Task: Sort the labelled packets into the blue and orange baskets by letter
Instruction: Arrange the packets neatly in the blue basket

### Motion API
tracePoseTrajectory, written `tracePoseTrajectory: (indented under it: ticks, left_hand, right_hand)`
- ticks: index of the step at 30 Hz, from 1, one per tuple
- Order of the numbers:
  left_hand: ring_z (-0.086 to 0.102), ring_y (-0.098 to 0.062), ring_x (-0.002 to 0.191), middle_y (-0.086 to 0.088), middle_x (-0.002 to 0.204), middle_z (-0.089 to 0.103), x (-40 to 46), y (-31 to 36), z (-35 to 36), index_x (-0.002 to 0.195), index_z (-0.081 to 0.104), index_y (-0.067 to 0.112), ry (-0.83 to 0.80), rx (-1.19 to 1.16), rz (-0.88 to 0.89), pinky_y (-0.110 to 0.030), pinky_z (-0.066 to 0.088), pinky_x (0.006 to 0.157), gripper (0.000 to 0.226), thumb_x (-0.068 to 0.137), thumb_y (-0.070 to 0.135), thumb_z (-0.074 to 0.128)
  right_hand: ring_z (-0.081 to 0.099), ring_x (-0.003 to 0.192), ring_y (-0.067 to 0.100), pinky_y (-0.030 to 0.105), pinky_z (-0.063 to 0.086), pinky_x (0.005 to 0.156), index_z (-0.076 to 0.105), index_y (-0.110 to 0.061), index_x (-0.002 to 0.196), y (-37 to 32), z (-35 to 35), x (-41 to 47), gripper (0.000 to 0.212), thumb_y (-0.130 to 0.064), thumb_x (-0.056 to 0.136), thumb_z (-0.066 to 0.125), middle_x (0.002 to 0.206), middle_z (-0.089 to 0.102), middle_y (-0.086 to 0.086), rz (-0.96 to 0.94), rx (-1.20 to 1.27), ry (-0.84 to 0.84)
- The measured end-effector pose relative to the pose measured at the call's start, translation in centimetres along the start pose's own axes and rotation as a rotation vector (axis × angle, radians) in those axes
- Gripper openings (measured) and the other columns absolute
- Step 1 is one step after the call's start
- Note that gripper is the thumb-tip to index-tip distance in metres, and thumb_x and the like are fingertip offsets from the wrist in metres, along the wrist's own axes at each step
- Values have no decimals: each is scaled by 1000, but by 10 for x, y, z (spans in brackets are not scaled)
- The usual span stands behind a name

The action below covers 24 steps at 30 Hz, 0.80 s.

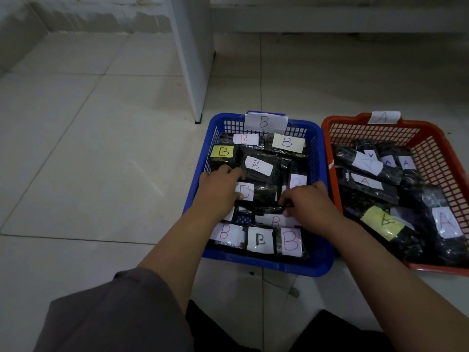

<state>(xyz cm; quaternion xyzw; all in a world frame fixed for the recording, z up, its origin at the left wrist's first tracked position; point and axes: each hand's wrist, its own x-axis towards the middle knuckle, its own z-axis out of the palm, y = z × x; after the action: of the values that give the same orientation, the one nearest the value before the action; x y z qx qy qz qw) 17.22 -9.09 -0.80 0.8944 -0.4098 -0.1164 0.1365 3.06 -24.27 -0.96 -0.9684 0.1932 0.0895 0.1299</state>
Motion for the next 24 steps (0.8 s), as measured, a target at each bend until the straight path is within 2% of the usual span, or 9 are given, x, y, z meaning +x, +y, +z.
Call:
tracePoseTrajectory:
  ticks: [3,5,7,9,11,14,16,21,24]
  left_hand:
    - [45,-22,116,-1,121,57,2,0,-4,119,56,26,30,-52,-10,-33,25,91,38,83,26,68]
    - [49,-17,113,5,115,63,4,-2,-14,112,62,30,81,-153,-10,-31,25,90,34,80,24,71]
    - [56,-13,103,10,107,65,6,-4,-30,108,64,33,142,-284,-34,-32,33,94,33,77,24,73]
    - [58,-9,94,12,102,64,7,-5,-47,108,64,32,196,-409,-82,-31,43,91,34,77,24,74]
    - [58,-9,89,11,100,62,6,-6,-60,110,64,31,210,-494,-126,-25,45,83,36,77,22,75]
    - [57,-7,83,10,95,62,2,-10,-68,107,64,29,150,-534,-174,-21,46,72,33,76,26,76]
    - [55,-4,78,8,93,61,-1,-11,-68,105,63,28,95,-527,-198,-19,45,70,32,76,28,76]
    - [57,-12,84,4,97,61,-9,-12,-77,106,63,24,75,-535,-251,-26,48,71,32,77,31,75]
    - [56,-11,81,6,94,59,-14,-11,-84,103,60,23,66,-579,-294,-25,48,69,32,78,35,74]
  right_hand:
    - [54,107,17,30,19,94,67,-31,102,3,-7,2,16,-27,86,65,104,69,-8,16,52,6]
    - [53,107,14,30,18,95,69,-31,97,4,-13,2,13,-28,84,68,103,69,-10,37,142,51]
    - [53,108,12,27,18,92,71,-32,93,3,-15,5,11,-27,83,70,102,70,-12,56,231,66]
    - [51,112,14,27,17,91,73,-34,90,-2,-11,11,11,-29,80,72,100,70,-12,62,252,52]
    - [51,113,18,29,19,94,73,-34,91,-8,-6,16,12,-31,79,73,100,70,-11,48,173,14]
    - [59,103,15,32,29,105,74,-29,95,-12,-4,20,16,-27,80,73,101,71,-7,21,112,-24]
    - [61,100,16,34,36,104,74,-27,96,-13,-6,19,17,-24,79,73,101,71,-5,15,125,-26]
    - [58,100,17,32,26,101,71,-32,99,-12,-9,12,16,-25,86,64,104,70,-7,-9,-51,-9]
    - [58,101,16,33,27,104,70,-29,102,-10,-13,8,16,-31,86,64,105,69,-7,30,-68,-22]
